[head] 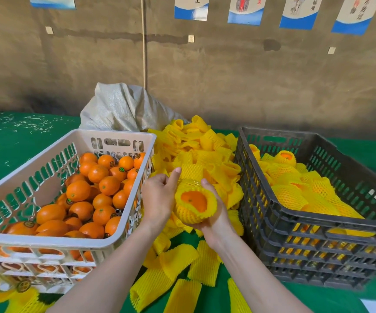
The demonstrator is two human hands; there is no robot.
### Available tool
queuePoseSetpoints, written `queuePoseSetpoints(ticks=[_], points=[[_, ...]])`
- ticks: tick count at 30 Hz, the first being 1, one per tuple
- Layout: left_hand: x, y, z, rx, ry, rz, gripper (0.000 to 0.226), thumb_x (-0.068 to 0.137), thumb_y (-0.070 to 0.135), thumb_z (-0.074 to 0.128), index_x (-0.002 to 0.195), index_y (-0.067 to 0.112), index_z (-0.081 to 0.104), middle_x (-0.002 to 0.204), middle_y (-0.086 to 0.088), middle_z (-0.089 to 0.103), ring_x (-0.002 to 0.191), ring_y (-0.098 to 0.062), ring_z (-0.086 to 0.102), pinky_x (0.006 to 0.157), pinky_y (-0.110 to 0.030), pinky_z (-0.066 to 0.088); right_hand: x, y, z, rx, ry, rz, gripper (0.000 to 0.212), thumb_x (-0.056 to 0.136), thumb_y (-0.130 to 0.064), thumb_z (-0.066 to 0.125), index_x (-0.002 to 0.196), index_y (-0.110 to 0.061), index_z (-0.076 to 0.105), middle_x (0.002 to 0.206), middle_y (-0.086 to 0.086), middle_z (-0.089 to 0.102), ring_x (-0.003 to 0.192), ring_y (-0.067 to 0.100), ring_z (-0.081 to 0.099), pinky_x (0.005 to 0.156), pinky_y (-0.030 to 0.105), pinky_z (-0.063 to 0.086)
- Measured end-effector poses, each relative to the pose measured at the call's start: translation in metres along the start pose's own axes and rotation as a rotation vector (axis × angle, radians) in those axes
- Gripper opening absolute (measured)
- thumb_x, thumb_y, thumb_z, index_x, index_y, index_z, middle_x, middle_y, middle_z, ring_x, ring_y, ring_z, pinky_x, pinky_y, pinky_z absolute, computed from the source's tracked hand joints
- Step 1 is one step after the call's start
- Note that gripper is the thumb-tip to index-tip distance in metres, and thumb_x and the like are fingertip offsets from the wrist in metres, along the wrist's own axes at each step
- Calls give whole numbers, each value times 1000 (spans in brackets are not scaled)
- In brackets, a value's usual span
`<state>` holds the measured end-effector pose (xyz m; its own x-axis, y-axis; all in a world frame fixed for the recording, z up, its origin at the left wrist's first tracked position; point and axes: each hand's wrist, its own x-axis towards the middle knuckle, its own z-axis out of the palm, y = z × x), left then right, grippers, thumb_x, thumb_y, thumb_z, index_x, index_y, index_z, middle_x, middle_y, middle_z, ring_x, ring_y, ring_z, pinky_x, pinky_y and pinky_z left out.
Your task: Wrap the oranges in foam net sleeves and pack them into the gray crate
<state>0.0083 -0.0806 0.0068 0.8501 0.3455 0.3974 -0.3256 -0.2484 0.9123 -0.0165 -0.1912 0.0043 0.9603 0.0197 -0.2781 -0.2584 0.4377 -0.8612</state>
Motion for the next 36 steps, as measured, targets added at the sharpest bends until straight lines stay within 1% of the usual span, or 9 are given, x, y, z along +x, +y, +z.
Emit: queuePoseSetpoints(ticks=[6,10,15,19,23,26,29,32,36], points=[[-5,-11,-2,-204,-149,-24,53,90,37,54,46,21,30,41,12,27,41,-6,23,48,-30,20,6,-5,-8,13,-208,12,28,68,-50,65,77,-26,78,89,4,74,79,21,69,73,38,54],[2,-5,-3,-343,-341,-119,62,83,46,50,62,-12,48,58,-15,46,55,-26,40,52,-33,32,11,-10,-8,146,-180,92,30,75,-41,61,61,-20,76,72,6,71,64,22,67,64,31,51],[8,1,-3,-340,-413,-52,61,80,47,52,60,-11,49,60,-15,47,53,-22,39,50,-31,32,5,-20,-9,239,-240,119,33,70,-41,59,61,-15,76,70,8,70,61,22,67,60,28,54],[8,6,6,-407,-312,-168,73,78,51,55,68,-21,50,71,-21,52,64,-29,46,61,-28,44,5,-19,-5,294,-185,50,34,88,-39,50,74,-17,72,72,6,69,67,20,66,65,31,52],[-2,0,18,-422,-270,-606,47,94,54,44,85,17,72,84,-3,75,83,-19,69,70,-34,56,12,-20,-3,246,-71,-169,30,96,-37,45,85,-28,72,86,3,73,82,19,68,75,35,55],[-13,0,31,-495,-121,-817,39,97,49,45,106,18,66,88,-8,73,84,-26,67,68,-38,57,10,-15,-1,121,13,-286,28,97,-30,44,104,-15,66,111,16,67,101,24,63,88,41,53],[-19,7,37,-681,-3,-979,35,97,37,52,119,12,62,98,-14,69,87,-32,64,63,-37,53,7,-3,0,39,96,-363,24,98,-25,44,89,-6,55,115,29,54,100,34,58,96,50,44],[-20,5,39,-697,179,-941,30,96,37,55,97,8,63,87,-12,64,82,-31,61,69,-38,51,3,-2,2,97,131,-384,32,97,-25,46,74,-20,67,96,13,65,97,32,59,88,46,48],[-29,4,38,-628,186,-579,43,96,43,46,67,12,58,71,-7,64,72,-24,60,69,-35,51,3,-11,6,245,105,-261,22,94,-30,49,81,-27,66,78,-4,73,77,17,67,69,34,53]])
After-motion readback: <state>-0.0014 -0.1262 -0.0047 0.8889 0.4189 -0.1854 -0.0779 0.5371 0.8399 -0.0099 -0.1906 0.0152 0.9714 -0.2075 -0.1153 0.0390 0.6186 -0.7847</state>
